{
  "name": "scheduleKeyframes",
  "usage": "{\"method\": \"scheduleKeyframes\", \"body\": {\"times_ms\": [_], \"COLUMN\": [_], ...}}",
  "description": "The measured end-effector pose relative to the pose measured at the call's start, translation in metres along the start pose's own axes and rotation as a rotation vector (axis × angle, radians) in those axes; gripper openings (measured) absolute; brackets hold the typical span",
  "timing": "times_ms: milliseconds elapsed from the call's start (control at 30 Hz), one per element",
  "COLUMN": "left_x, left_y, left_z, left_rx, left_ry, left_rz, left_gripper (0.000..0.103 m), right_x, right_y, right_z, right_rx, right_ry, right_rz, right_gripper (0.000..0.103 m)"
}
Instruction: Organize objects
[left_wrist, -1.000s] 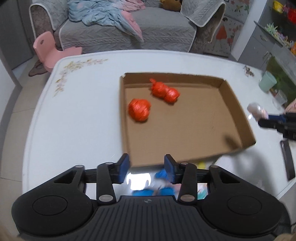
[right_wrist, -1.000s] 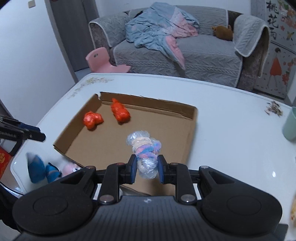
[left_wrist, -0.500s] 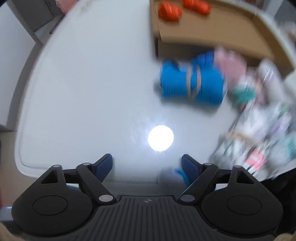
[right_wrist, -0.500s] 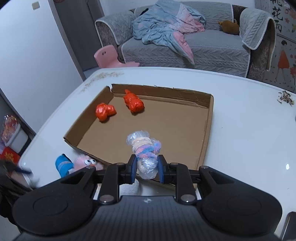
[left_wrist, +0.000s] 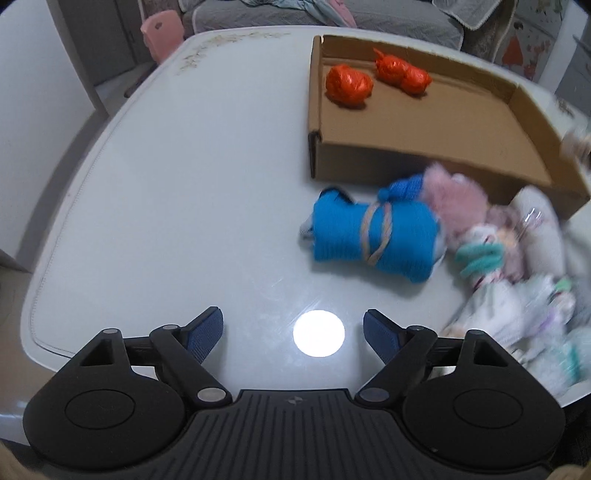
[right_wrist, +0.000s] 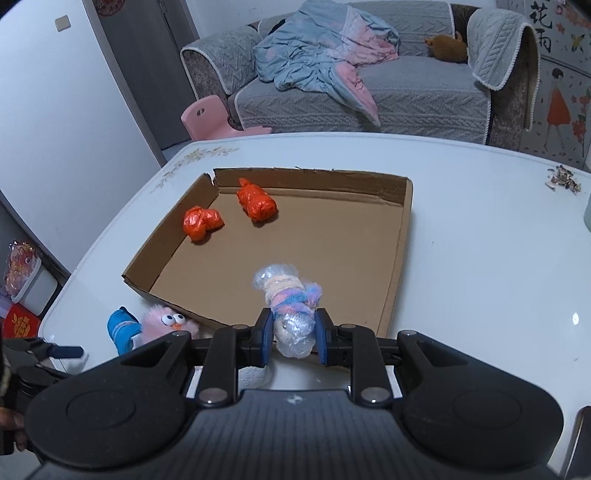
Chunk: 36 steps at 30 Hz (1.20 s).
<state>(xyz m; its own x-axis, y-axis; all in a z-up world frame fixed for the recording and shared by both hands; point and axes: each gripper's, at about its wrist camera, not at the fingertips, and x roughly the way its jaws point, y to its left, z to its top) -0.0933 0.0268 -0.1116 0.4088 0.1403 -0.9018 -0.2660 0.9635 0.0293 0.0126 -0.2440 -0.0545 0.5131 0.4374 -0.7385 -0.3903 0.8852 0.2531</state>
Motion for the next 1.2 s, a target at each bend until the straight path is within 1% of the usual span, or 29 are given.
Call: {"method": "scheduleKeyframes", "body": {"times_ms": [67,133,167,200,300,367,400,433,500,600,667,700,733,767,800,867,900,933,967,1000,1033,1100,1167,1200], "left_x": [-0.007,-0.009,-0.01,-0.012,-0.014,-0.006,0.0,0.006,0.015,0.022,0.026,0.027,0.027,0.027,0.024,0.017,0.014,0.01,0.005,-0.001,-0.007,-0.018,-0.021,-0.02], "left_y": [-0.003,-0.006,-0.009,-0.012,-0.029,-0.042,-0.044,-0.044,-0.038,-0.031,-0.033,-0.034,-0.033,-0.031,-0.03,-0.031,-0.029,-0.027,-0.024,-0.02,-0.015,-0.007,-0.006,-0.005], "left_z": [0.01,0.021,0.026,0.03,0.034,0.033,0.034,0.035,0.036,0.039,0.041,0.039,0.038,0.038,0.038,0.04,0.04,0.042,0.044,0.047,0.051,0.062,0.07,0.072], "left_rx": [0.0,0.022,0.045,0.071,0.202,0.285,0.302,0.299,0.265,0.218,0.222,0.229,0.22,0.196,0.188,0.211,0.207,0.195,0.179,0.162,0.14,0.097,0.124,0.12], "left_ry": [-0.042,-0.075,-0.093,-0.112,-0.143,-0.127,-0.117,-0.111,-0.092,-0.084,-0.077,-0.073,-0.061,-0.051,-0.052,-0.055,-0.051,-0.039,-0.029,-0.022,-0.019,-0.037,-0.052,-0.048], "left_rz": [-0.012,-0.023,-0.022,-0.031,-0.06,-0.063,-0.055,-0.049,-0.061,-0.111,-0.136,-0.14,-0.157,-0.175,-0.175,-0.148,-0.141,-0.133,-0.125,-0.112,-0.112,-0.14,-0.13,-0.141], "left_gripper": [0.093,0.1,0.1,0.102,0.103,0.103,0.103,0.103,0.103,0.103,0.102,0.096,0.088,0.087,0.082,0.075,0.071,0.063,0.051,0.044,0.044,0.045,0.044,0.043], "right_x": [0.005,0.008,0.01,0.011,0.014,0.016,0.016,0.017,0.018,0.018,0.018,0.018,0.017,0.017,0.017,0.017,0.016,0.015,0.014,0.013,0.012,0.009,0.009,0.009], "right_y": [0.001,0.006,0.01,0.013,0.017,0.017,0.018,0.019,0.021,0.024,0.025,0.026,0.026,0.027,0.028,0.03,0.03,0.031,0.031,0.031,0.031,0.031,0.032,0.032], "right_z": [0.001,0.001,0.002,0.003,0.004,0.005,0.005,0.006,0.007,0.009,0.01,0.01,0.011,0.011,0.011,0.012,0.013,0.014,0.015,0.016,0.018,0.021,0.026,0.029], "right_rx": [-0.002,-0.02,-0.03,-0.035,-0.034,-0.033,-0.035,-0.037,-0.042,-0.05,-0.052,-0.051,-0.051,-0.052,-0.053,-0.06,-0.061,-0.063,-0.066,-0.067,-0.066,-0.071,-0.078,-0.076], "right_ry": [0.006,0.01,0.013,0.016,0.019,0.021,0.022,0.023,0.026,0.027,0.026,0.026,0.025,0.027,0.028,0.029,0.029,0.028,0.027,0.024,0.02,0.013,0.005,0.003], "right_rz": [0.005,0.026,0.033,0.036,0.044,0.046,0.046,0.048,0.051,0.059,0.061,0.063,0.063,0.064,0.065,0.062,0.063,0.065,0.065,0.065,0.067,0.066,0.06,0.058], "right_gripper": [0.021,0.021,0.021,0.021,0.021,0.021,0.021,0.021,0.021,0.021,0.021,0.021,0.021,0.021,0.021,0.021,0.021,0.021,0.021,0.021,0.021,0.021,0.021,0.021]}}
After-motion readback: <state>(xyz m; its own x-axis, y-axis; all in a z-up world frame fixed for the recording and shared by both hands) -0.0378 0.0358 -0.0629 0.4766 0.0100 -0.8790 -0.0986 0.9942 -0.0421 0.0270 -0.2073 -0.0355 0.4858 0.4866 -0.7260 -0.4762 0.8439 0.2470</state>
